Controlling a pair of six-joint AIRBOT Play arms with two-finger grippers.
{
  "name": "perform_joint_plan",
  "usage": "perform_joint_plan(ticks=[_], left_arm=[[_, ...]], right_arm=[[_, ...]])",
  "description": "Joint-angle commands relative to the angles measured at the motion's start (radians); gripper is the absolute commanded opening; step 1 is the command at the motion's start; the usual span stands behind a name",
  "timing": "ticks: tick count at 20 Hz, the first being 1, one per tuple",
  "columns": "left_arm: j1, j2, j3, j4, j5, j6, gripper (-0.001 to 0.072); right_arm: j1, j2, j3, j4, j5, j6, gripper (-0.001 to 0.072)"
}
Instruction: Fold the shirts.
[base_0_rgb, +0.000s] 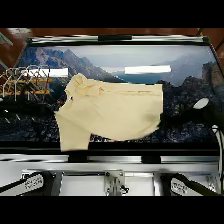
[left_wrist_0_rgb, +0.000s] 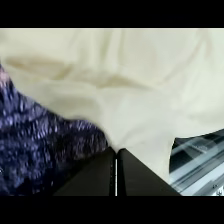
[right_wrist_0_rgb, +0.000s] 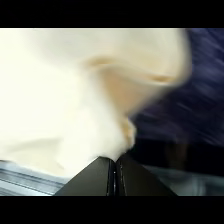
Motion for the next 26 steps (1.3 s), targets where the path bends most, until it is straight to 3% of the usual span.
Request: perform_joint_plan(ticks=[1,3,7,10,13,16,20,23,26], left_arm=[[-0.008,0.145,0.315,-0.067,0.039,-0.026,0.0028],[-0.008,0.253,0.550,-0.122,0.161,-0.039,0.0029],[-0.008,0.449,0.912,-0.164,0.547,-0.047,0.0030],[-0.008,0.571,0.998,-0.160,0.639,-0.105,0.0030],[-0.008,0.661,0.997,-0.053,0.549,-0.206,0.0030],[-0.008,0.689,0.997,0.152,0.341,-0.362,0.0031],[-0.008,0.679,0.965,0.229,0.072,-0.372,0.0032],[-0.008,0.675,0.822,0.229,-0.101,-0.449,0.0031],[-0.008,0.674,0.502,0.229,-0.161,-0.446,0.0031]], right_arm=[[0.001,0.158,0.319,0.087,0.013,-0.113,0.0060],[0.001,0.264,0.580,0.075,-0.060,-0.122,0.0061],[0.002,0.434,1.004,-0.015,-0.310,-0.118,0.0060],[0.001,0.521,1.147,-0.089,-0.349,-0.054,0.0060],[0.001,0.606,1.159,-0.158,-0.259,0.003,0.0061],[0.002,0.641,1.159,-0.226,-0.076,0.037,0.0061],[0.002,0.600,1.159,-0.323,0.227,0.037,0.0061],[0.002,0.502,1.103,-0.327,0.478,0.036,0.0061],[0.002,0.414,0.829,-0.311,0.518,0.073,0.0061]])
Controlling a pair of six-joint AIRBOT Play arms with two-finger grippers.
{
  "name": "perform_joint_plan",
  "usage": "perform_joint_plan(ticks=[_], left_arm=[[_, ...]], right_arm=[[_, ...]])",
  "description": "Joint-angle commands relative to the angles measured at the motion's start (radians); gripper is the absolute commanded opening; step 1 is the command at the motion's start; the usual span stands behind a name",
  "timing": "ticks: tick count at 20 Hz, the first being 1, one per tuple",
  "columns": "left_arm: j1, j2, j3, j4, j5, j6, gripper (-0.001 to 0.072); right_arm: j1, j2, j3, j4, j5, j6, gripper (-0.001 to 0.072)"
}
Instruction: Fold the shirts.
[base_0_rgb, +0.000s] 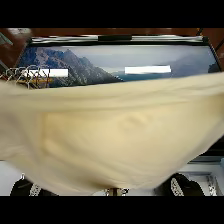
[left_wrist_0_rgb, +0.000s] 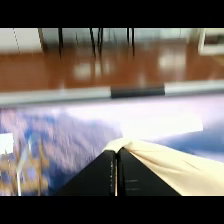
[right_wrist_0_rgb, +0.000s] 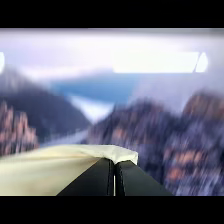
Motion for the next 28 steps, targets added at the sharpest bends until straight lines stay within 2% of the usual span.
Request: perform_joint_plan(ticks=[1,4,7,9,12,14,17,19,22,28], left_arm=[[0.000,-0.013,-0.333,0.014,-0.098,-0.026,0.0031],[-0.006,-0.143,-0.617,-0.053,0.114,0.063,0.0031],[-0.093,-0.430,-0.627,-0.121,0.294,0.153,0.0031],[-0.176,-0.672,-0.522,-0.129,0.324,0.213,0.0031],[-0.239,-0.970,-0.274,-0.130,0.330,0.214,0.0031],[-0.251,-1.105,-0.110,-0.129,0.384,0.195,0.0031],[-0.250,-1.206,0.015,-0.130,0.513,0.124,0.0032],[-0.252,-1.245,0.024,-0.137,0.537,0.116,0.0031],[-0.252,-1.303,0.024,-0.137,0.521,0.108,0.0031],[-0.275,-1.342,0.025,-0.140,0.472,0.084,0.0032]], right_arm=[[0.001,-0.101,-0.293,-0.010,0.100,0.026,0.0061],[0.001,-0.254,-0.592,0.017,-0.144,0.032,0.0061],[0.016,-0.509,-0.608,0.119,-0.347,0.031,0.0060],[0.068,-0.661,-0.540,0.148,-0.476,0.016,0.0060],[0.130,-0.823,-0.405,0.136,-0.720,0.032,0.0060],[0.140,-0.883,-0.352,0.137,-0.885,0.089,0.0061],[0.139,-0.933,-0.333,0.140,-1.052,0.144,0.0060],[0.140,-0.954,-0.333,0.141,-1.105,0.144,0.0061],[0.139,-0.986,-0.333,0.141,-1.106,0.145,0.0061],[0.158,-1.034,-0.333,0.148,-1.011,0.184,0.0061]])
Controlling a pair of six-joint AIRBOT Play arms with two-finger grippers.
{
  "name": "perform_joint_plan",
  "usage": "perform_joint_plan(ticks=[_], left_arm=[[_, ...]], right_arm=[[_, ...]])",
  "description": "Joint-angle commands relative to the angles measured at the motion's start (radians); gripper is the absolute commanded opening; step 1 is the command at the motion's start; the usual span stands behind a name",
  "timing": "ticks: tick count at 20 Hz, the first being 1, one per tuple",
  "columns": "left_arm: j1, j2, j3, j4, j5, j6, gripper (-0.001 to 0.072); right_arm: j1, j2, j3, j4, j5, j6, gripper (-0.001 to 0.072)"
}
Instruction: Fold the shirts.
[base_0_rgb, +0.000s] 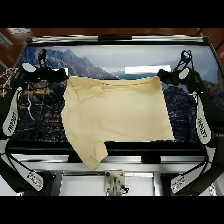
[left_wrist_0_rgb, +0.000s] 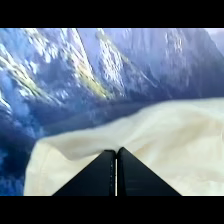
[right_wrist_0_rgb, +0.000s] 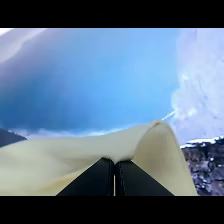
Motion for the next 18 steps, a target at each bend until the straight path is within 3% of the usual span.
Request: perform_joint_plan(ticks=[1,3,5,8,10,13,18], left_arm=[[-0.005,-0.008,0.006,-0.002,-0.040,-0.005,0.0032],[0.013,0.014,0.021,-0.001,-0.151,0.029,0.0032],[0.038,0.024,0.064,0.034,-0.353,0.042,0.0031],[0.061,0.016,0.067,0.056,-0.636,-0.073,0.0031],[0.058,0.005,0.040,0.077,-0.747,-0.083,0.0031],[0.042,0.005,-0.011,0.167,-0.764,-0.123,0.0031],[-0.026,0.004,-0.022,0.166,-0.772,-0.124,0.0031]], right_arm=[[0.004,-0.004,0.002,-0.005,0.061,0.014,0.0061],[-0.025,0.041,0.002,-0.043,0.135,0.014,0.0061],[-0.071,0.100,0.002,-0.089,0.250,0.016,0.0061],[-0.129,0.130,0.001,-0.095,0.438,0.023,0.0060],[-0.138,0.109,-0.001,-0.096,0.565,0.024,0.0061],[-0.138,0.073,-0.001,-0.095,0.685,0.024,0.0061],[-0.138,0.066,-0.001,-0.074,0.727,0.040,0.0061]])
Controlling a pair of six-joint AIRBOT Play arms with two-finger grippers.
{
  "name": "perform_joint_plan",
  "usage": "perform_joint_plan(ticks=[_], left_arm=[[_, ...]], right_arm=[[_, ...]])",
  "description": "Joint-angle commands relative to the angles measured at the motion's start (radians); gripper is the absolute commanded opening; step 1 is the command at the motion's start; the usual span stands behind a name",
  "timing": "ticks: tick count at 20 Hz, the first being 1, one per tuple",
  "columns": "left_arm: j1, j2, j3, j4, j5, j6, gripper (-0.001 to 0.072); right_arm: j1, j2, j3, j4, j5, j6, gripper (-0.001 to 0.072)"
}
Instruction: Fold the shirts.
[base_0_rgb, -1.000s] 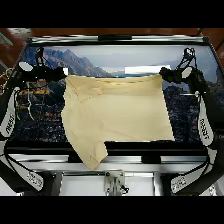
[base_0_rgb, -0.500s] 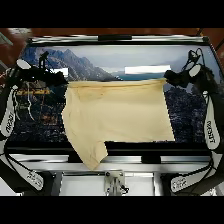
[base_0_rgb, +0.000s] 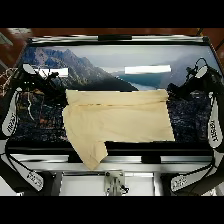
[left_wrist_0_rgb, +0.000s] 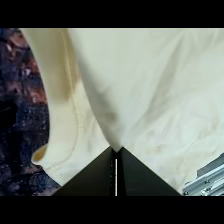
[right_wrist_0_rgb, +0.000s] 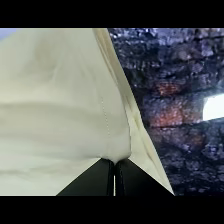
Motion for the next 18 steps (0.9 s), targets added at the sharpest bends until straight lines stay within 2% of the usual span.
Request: perform_joint_plan(ticks=[1,6,14,15,16,17,18], left_arm=[[-0.038,-0.003,-0.008,0.019,-0.049,-0.022,0.0031],[-0.039,-0.004,-0.008,0.132,-0.132,-0.056,0.0031],[-0.024,-0.006,-0.008,0.137,-0.116,-0.046,0.0032],[-0.027,-0.007,-0.008,0.135,-0.104,-0.048,0.0033],[-0.030,-0.008,-0.008,0.129,-0.101,-0.048,0.0062],[-0.030,-0.006,-0.007,0.125,-0.101,-0.062,0.0250],[-0.029,-0.002,-0.006,0.125,-0.106,-0.075,0.0397]], right_arm=[[-0.002,-0.006,0.000,-0.003,0.074,0.015,0.0061],[-0.002,-0.023,-0.004,-0.031,0.148,0.031,0.0061],[-0.002,-0.045,-0.014,-0.094,0.134,0.034,0.0062],[-0.002,-0.045,-0.014,-0.092,0.132,0.034,0.0112],[-0.002,-0.045,-0.014,-0.089,0.132,0.033,0.0264],[-0.002,-0.042,-0.013,-0.081,0.138,0.021,0.0394],[-0.003,-0.036,-0.009,-0.071,0.157,0.002,0.0401]])
